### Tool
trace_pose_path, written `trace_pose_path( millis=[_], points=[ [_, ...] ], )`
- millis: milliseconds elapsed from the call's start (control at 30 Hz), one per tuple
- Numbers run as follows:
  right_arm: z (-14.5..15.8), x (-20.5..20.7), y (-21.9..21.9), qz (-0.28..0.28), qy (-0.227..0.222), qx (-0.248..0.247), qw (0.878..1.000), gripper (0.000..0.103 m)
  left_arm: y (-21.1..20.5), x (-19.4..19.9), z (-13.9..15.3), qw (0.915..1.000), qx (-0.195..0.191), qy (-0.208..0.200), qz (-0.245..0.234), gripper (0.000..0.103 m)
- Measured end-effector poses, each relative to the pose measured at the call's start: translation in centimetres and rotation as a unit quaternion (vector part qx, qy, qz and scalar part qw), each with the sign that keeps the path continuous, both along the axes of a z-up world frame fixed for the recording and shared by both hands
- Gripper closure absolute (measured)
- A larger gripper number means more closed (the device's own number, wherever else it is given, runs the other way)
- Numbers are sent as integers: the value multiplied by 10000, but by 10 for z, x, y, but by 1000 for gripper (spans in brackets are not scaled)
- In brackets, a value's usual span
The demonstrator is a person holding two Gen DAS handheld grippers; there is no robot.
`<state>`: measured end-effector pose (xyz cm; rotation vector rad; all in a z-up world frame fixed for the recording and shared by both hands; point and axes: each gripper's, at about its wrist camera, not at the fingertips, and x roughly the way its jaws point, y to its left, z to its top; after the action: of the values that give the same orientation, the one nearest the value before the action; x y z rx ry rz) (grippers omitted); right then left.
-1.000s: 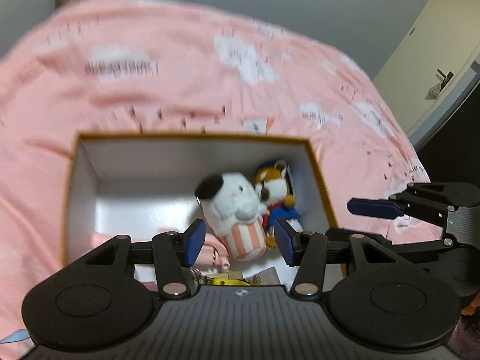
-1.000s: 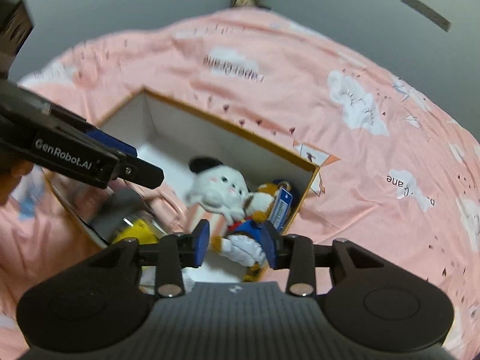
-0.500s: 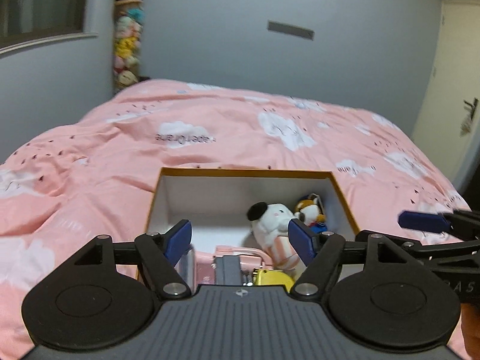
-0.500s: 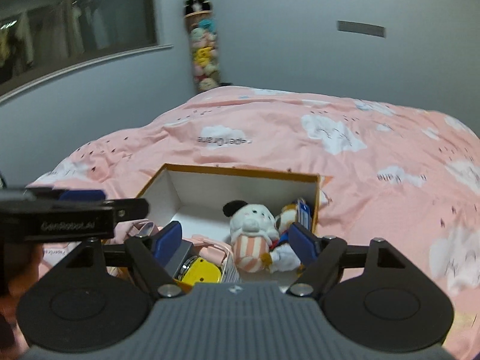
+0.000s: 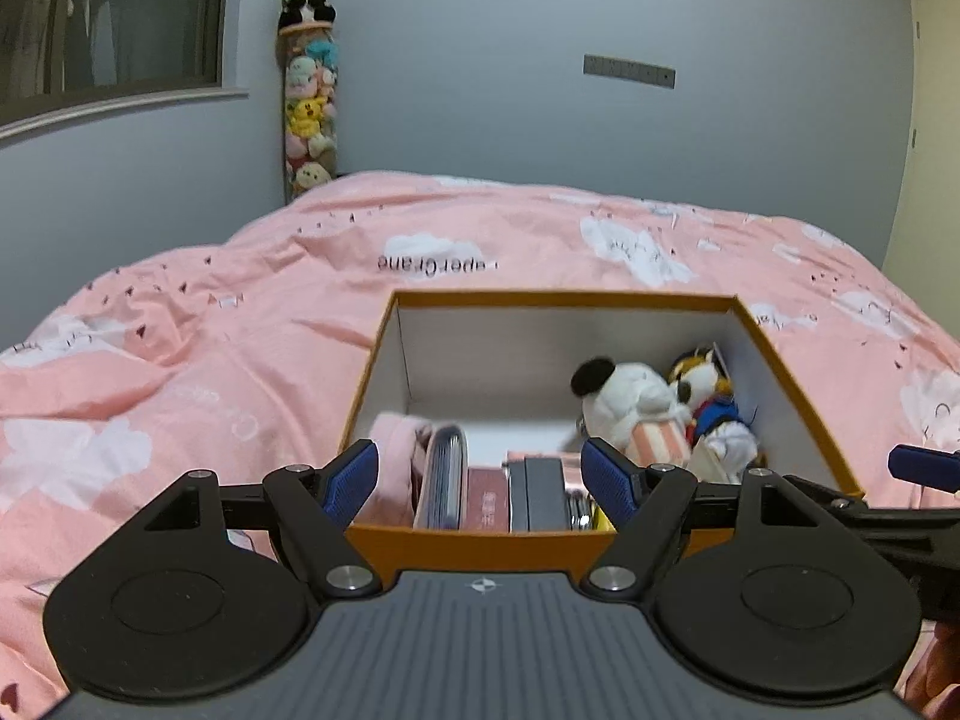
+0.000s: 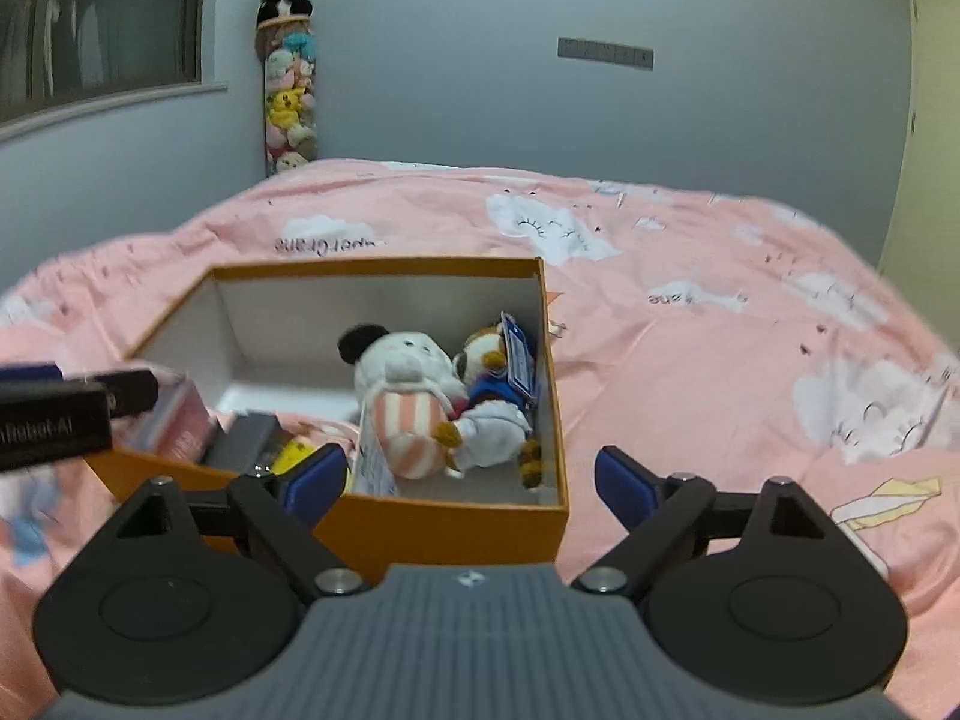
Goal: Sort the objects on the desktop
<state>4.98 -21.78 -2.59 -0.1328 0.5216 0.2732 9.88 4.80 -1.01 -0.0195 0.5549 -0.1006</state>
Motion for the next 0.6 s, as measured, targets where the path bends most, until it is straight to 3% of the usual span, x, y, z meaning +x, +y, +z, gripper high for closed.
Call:
trace_pose_path(
  millis=[400,600],
  points=[
    [-17,2,5,338,-107,136,9993,11,-4,6,-28,9997,212,84,17,15],
    [-23,3,9,355,-231,-69,9991,6,-4,9,-34,9997,216,54,50,12]
  ],
)
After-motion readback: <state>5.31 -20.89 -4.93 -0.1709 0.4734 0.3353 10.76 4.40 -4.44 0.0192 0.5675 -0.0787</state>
